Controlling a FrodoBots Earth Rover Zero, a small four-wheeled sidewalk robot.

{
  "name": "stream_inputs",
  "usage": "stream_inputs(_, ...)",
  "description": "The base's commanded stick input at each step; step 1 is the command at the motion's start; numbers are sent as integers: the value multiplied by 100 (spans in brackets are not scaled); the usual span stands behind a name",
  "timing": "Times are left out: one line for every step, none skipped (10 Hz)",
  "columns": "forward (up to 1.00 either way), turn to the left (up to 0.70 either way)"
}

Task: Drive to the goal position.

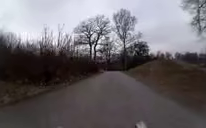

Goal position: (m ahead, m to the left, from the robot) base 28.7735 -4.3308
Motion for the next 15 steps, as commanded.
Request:
stream_inputs(100, -40)
stream_inputs(100, -31)
stream_inputs(100, -12)
stream_inputs(100, 0)
stream_inputs(100, 0)
stream_inputs(100, 0)
stream_inputs(100, 0)
stream_inputs(100, -25)
stream_inputs(100, -38)
stream_inputs(100, -40)
stream_inputs(100, -40)
stream_inputs(100, -40)
stream_inputs(100, -40)
stream_inputs(100, -40)
stream_inputs(100, -40)
